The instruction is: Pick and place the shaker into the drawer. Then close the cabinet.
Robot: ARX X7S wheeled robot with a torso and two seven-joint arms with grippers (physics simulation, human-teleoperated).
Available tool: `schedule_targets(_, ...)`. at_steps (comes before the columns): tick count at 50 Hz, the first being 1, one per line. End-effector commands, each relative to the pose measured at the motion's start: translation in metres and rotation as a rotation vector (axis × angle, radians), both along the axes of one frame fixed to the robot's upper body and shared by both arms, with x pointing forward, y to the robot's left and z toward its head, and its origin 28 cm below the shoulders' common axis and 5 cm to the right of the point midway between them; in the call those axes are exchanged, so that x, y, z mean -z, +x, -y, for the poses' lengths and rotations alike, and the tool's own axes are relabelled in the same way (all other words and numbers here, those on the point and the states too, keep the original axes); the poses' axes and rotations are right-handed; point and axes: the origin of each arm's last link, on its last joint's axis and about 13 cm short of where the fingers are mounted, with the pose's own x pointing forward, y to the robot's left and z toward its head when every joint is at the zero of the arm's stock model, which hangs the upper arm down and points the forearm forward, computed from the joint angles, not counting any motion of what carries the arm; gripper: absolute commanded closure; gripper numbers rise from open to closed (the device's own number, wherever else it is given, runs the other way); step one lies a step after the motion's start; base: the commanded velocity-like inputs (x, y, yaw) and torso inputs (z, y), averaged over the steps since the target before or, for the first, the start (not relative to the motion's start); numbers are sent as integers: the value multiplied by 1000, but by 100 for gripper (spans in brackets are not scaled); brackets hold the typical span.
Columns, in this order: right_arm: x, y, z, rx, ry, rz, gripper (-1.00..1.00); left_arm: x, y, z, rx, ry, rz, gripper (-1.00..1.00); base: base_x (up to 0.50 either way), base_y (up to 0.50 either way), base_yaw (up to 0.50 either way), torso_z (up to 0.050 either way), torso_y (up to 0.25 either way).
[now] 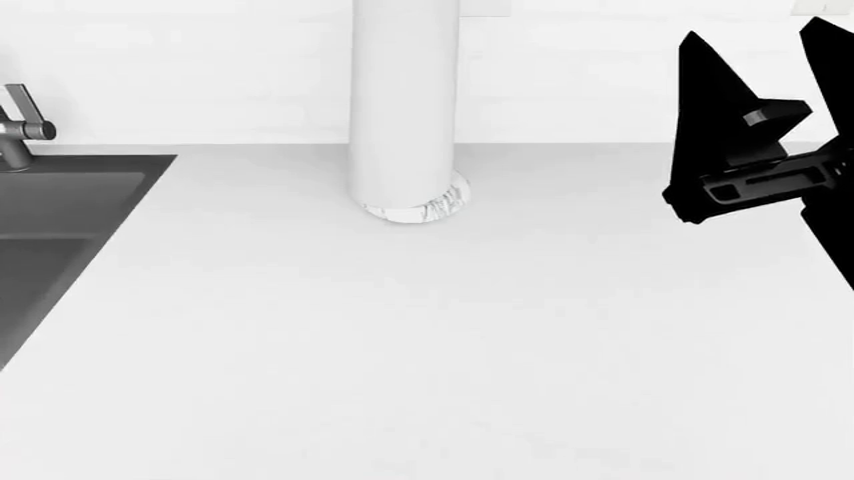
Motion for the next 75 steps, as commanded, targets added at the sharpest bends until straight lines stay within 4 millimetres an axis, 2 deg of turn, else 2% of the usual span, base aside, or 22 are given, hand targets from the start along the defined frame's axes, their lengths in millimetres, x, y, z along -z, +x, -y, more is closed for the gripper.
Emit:
schedule_targets(1, -1, 0, 0, 0, -1, 1, -100, 4, 11, 11, 31, 73, -71, -100, 0, 0, 0, 0, 0)
schedule_targets(12, -1, 1, -1, 0, -3, -1, -100, 8, 50, 9, -272, 118, -114, -100, 0, 0, 0, 0, 0)
schedule_targets(26, 0, 0, 0, 4, -5, -4, -100, 16, 77, 14, -337, 193, -230, -100, 0, 0, 0, 0, 0)
schedule_targets(40, 0, -1, 0, 4, -6, -5, -100, 1, 80, 19, -307, 217, -355, -100, 5, 0, 0, 0, 0)
schedule_targets(51, -2, -2, 0, 6, -7, -6, -100, -8, 97, 18, -382, 202, -405, -100, 3, 0, 0, 0, 0)
schedule_targets(58, -2, -2, 0, 6, -9, -6, -100, -8, 103, 18, -391, 186, -420, -100, 3, 0, 0, 0, 0)
schedule_targets(75, -4, -4, 0, 6, -11, -5, -100, -2, 92, 40, -292, 203, -434, -100, 4, 0, 0, 0, 0)
